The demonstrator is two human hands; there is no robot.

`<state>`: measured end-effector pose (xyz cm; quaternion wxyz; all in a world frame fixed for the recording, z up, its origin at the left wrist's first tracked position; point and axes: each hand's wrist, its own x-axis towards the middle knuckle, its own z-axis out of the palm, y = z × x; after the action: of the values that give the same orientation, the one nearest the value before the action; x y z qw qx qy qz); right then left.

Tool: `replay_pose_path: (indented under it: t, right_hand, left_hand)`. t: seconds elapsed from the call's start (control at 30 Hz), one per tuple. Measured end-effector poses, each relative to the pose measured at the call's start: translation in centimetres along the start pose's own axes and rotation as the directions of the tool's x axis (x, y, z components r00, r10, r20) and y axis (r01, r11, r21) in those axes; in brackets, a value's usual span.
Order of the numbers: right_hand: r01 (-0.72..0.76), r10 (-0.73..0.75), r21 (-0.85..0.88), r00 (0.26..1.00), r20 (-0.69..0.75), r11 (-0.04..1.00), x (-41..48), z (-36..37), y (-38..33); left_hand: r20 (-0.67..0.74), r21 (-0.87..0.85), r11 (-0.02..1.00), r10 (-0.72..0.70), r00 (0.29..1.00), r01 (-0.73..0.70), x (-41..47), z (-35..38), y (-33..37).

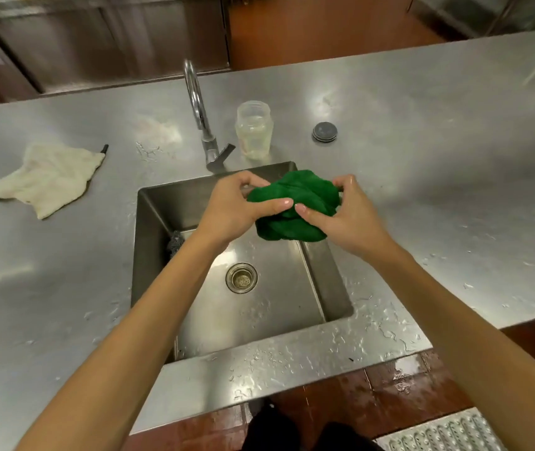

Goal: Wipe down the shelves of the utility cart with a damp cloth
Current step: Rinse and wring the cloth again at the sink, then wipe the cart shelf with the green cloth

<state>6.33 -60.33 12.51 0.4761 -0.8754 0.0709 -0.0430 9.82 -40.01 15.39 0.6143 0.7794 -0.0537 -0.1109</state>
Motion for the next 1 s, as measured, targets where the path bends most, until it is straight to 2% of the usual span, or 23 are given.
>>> replay_pose_path:
  t: [0.1,0.23,0.33,0.5,0.73,1.0]
  right_hand:
    - [0.02,-0.029,-0.115,0.996,-0.084,0.993,-1.5,-2.7,1.2]
    - [0.061,-0.067,-0.064,0.992,-0.108,0.996,-3.7,-7.2,2.9]
    - [0.152,-0.155,-0.031,0.98,-0.128,0.988,-6.4,-11.1,4.5]
    - [0.153,-0.171,-0.08,0.93,-0.327,0.985,-11.6,-17.7,7.9]
    - [0.117,-0.139,-0.076,0.769,-0.624,0.99,-19.6,-26.5,11.3]
    - [-0.008,-0.097,-0.137,0.665,-0.741,0.991,-29.4,-36.8,14.0]
  left_hand:
    - [0.06,0.054,0.996,0.062,0.996,-0.065,-0.2,2.5,1.2]
    - [0.119,0.016,0.992,0.123,0.985,-0.126,-0.9,7.9,3.3]
    - [0.222,0.008,0.988,0.15,0.963,-0.156,-1.9,12.3,5.3]
    - [0.363,-0.006,0.982,0.179,0.914,-0.19,-4.7,20.3,8.3]
    - [0.521,0.002,0.969,0.211,0.827,-0.249,-9.9,31.3,12.5]
    - [0.604,-0.016,0.901,0.354,0.714,-0.433,-15.0,42.7,16.6]
